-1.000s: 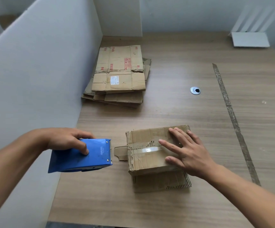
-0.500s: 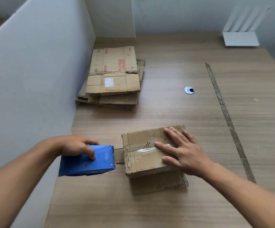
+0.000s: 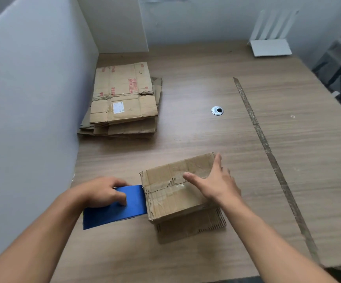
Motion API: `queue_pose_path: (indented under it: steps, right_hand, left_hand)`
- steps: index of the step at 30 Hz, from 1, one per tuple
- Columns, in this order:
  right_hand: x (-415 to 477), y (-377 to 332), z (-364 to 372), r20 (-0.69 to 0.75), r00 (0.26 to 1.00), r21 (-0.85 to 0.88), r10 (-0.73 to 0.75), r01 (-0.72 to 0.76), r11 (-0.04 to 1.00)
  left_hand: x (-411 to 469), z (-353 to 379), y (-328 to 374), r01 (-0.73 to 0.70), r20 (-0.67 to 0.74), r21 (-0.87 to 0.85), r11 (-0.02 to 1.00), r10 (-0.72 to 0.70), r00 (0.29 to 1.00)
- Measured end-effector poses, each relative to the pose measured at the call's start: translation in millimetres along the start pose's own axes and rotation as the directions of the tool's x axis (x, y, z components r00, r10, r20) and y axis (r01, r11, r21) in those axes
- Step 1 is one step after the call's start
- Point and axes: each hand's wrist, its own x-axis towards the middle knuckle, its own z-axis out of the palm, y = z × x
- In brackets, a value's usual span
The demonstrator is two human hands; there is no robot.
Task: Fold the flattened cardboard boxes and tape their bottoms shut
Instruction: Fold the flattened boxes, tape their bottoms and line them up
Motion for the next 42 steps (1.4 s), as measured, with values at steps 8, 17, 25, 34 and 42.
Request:
queue_pose_path:
  steps: [8, 17, 25, 34, 42]
  right_hand:
    - [12, 10, -7, -0.059, 0.994, 0.013, -0.091, 0.092, 0.996]
    - [45, 48, -25, 0.066, 0.984, 0.552, -0.163, 0.100, 0.828]
    - [-30, -8, -6, -0.162, 0.878, -0.301, -0.451, 0.392, 0.870]
    - [-32, -15, 40, 0.100, 0.894, -0.408, -0.437, 0.438, 0.801]
    - [-32, -13, 37, 0.118, 0.885, -0.428, -0.451, 0.455, 0.781]
  left_hand:
    - [-1, 11, 3, -0.029, -0.054, -0.048, 0.998, 0.026, 0.998]
    - [-8, 39, -1, -0.104, -0.048, -0.239, 0.966, 0.095, 0.994]
    - [-7, 64, 14, -0.116, -0.092, -0.292, 0.949, 0.093, 0.991]
    - [-6, 83, 21, -0.132, -0.123, -0.371, 0.919, 0.092, 0.988]
    - [-23, 88, -14, -0.186, -0.094, -0.391, 0.901, 0.161, 0.982]
